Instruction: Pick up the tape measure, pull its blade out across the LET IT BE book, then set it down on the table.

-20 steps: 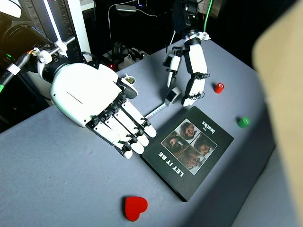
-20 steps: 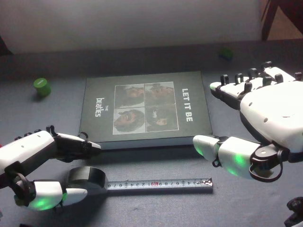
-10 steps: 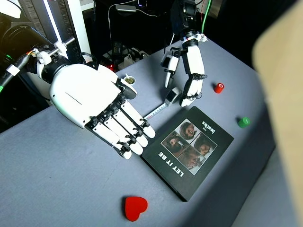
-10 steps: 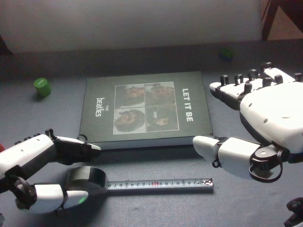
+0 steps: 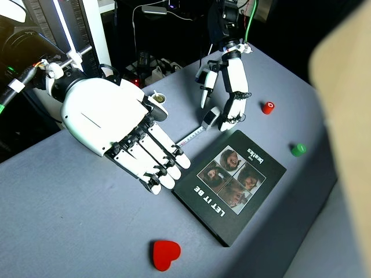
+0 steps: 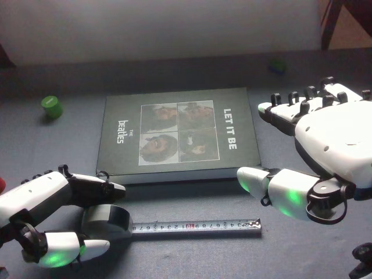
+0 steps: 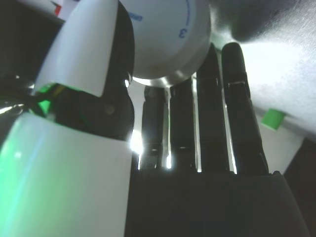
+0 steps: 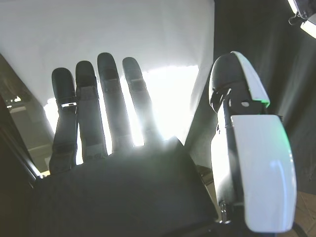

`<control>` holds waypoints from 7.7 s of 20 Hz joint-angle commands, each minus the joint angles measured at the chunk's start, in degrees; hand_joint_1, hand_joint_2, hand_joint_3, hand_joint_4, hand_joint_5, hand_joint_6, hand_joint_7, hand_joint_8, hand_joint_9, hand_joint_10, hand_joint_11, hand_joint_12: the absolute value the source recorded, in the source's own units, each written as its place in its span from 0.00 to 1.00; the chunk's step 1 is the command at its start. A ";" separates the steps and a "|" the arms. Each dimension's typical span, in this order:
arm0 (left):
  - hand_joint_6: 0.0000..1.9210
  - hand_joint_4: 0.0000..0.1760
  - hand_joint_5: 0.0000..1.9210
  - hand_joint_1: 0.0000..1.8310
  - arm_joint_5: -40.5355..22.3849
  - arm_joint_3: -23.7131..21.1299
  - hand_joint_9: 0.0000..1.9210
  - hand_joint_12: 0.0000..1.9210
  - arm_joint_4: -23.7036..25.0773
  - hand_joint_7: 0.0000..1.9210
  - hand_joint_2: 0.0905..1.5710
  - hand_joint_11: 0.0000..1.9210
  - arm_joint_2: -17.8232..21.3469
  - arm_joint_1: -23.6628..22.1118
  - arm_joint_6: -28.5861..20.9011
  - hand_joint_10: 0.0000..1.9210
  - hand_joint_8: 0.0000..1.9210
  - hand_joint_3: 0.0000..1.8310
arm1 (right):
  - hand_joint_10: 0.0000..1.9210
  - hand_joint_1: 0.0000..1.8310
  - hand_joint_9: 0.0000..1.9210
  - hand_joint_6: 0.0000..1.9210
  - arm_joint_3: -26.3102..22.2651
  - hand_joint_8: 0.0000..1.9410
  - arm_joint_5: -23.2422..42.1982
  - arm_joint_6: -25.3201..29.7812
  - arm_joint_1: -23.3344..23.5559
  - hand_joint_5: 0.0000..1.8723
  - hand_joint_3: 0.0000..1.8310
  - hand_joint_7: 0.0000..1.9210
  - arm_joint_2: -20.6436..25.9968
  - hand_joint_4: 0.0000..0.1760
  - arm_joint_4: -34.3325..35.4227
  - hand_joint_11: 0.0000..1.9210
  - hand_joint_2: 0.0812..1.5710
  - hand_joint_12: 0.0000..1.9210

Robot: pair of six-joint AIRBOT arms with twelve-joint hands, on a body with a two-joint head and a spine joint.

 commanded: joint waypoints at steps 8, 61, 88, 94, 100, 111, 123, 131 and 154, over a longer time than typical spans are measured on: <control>0.01 0.00 0.42 0.65 -5.77 0.47 0.44 0.34 0.92 0.45 0.65 0.31 -1.21 0.32 0.03 0.01 0.01 0.00 | 0.00 0.07 0.15 0.00 -0.19 0.00 -2.87 0.51 0.15 0.14 0.00 0.18 0.23 0.00 -5.17 0.00 0.71 0.52; 0.39 0.00 0.53 0.75 19.45 9.36 0.47 0.66 -0.88 0.52 0.68 0.40 5.98 -32.96 -0.33 0.67 0.49 0.00 | 0.03 0.62 0.39 0.02 26.49 0.01 15.31 -12.77 20.02 0.39 0.00 0.41 -16.76 0.00 16.82 0.12 0.74 0.61; 0.37 0.00 0.54 0.75 18.22 9.85 0.47 0.65 3.12 0.53 0.68 0.40 5.59 -32.48 -5.75 0.66 0.50 0.00 | 0.03 0.61 0.41 0.01 26.75 0.01 15.62 -12.36 16.08 0.42 0.00 0.43 -17.39 0.00 14.45 0.16 0.75 0.62; 0.37 0.00 0.54 0.75 18.00 9.79 0.47 0.65 3.16 0.53 0.68 0.40 5.61 -32.34 -5.76 0.67 0.49 0.00 | 0.03 0.61 0.41 0.01 26.75 0.01 15.21 -12.48 15.84 0.42 0.00 0.43 -17.49 0.00 14.02 0.17 0.75 0.62; 0.35 0.00 0.55 0.76 18.00 9.77 0.47 0.66 3.16 0.55 0.67 0.41 5.60 -32.27 -5.90 0.65 0.46 0.00 | 0.03 0.61 0.41 0.01 26.77 0.00 15.21 -12.47 15.78 0.42 0.00 0.43 -17.52 0.00 13.98 0.16 0.75 0.62; 0.34 0.00 0.55 0.76 18.00 9.69 0.47 0.65 3.17 0.56 0.67 0.41 5.60 -32.24 -5.96 0.65 0.46 0.00 | 0.03 0.61 0.42 0.01 26.76 0.01 15.30 -12.33 15.69 0.43 0.00 0.44 -17.54 0.00 13.80 0.16 0.75 0.62; 0.36 0.00 0.54 0.76 17.97 9.70 0.48 0.64 3.24 0.56 0.67 0.41 5.61 -32.20 -6.37 0.65 0.44 0.00 | 0.53 0.66 0.42 0.54 26.77 0.59 15.35 -12.16 15.55 0.47 0.00 0.51 -17.53 0.00 13.79 0.35 0.71 0.78; 0.35 0.00 0.55 0.76 17.75 9.77 0.48 0.64 3.24 0.56 0.67 0.41 5.60 -32.17 -6.37 0.65 0.44 0.00 | 0.53 0.66 0.41 0.54 26.80 0.58 15.98 -12.06 14.82 0.47 0.00 0.51 -16.48 0.00 13.79 0.34 0.71 0.78; 0.37 0.00 0.53 0.75 17.71 9.89 0.47 0.65 3.24 0.55 0.68 0.40 5.48 -32.20 -6.78 0.66 0.47 0.00 | 0.55 0.66 0.41 0.55 29.55 0.59 20.26 -10.86 13.97 0.45 0.00 0.51 -11.15 0.00 11.78 0.34 0.72 0.78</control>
